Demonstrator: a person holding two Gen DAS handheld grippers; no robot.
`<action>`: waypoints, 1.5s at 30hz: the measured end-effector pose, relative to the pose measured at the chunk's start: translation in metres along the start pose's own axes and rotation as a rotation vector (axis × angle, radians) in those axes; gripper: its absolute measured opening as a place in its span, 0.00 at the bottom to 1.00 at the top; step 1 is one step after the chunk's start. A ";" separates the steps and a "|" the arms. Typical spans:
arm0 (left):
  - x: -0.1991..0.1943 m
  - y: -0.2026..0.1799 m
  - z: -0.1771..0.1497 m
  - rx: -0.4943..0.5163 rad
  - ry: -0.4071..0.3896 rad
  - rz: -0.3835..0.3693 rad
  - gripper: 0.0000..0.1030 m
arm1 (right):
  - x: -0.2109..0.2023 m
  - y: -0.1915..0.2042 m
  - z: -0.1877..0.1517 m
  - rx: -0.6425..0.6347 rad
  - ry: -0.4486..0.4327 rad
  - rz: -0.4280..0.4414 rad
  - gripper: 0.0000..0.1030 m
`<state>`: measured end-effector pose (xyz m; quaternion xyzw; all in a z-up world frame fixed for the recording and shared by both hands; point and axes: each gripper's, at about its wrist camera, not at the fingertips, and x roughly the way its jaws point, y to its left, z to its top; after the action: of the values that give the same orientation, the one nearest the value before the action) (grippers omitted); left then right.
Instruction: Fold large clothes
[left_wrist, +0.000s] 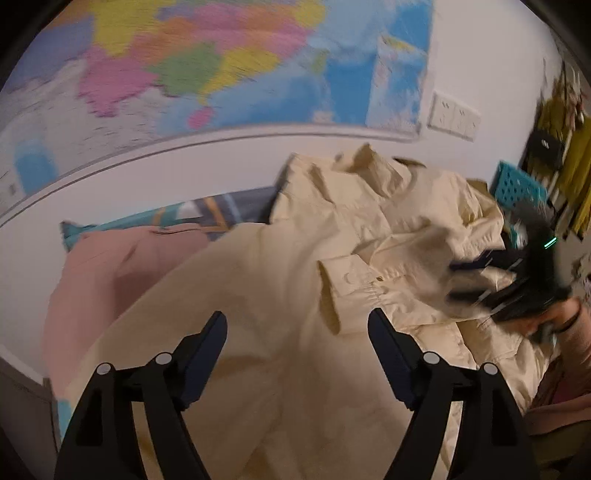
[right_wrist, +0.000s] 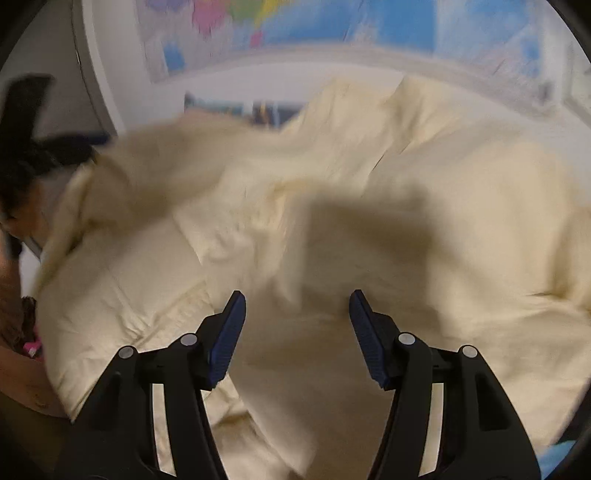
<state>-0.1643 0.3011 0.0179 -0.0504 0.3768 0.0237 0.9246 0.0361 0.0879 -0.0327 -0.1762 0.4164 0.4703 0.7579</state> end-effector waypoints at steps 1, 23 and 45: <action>-0.005 0.008 -0.003 -0.016 -0.003 0.006 0.75 | 0.009 0.000 -0.001 0.005 0.020 -0.004 0.58; -0.071 0.087 -0.036 -0.219 -0.109 0.057 0.77 | 0.062 0.281 0.025 -0.290 0.130 0.617 0.54; -0.077 0.049 -0.011 -0.163 -0.187 -0.002 0.77 | -0.159 -0.002 0.073 -0.007 -0.180 0.192 0.08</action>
<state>-0.2309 0.3477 0.0600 -0.1234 0.2855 0.0578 0.9486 0.0380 0.0448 0.1368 -0.0953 0.3598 0.5562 0.7431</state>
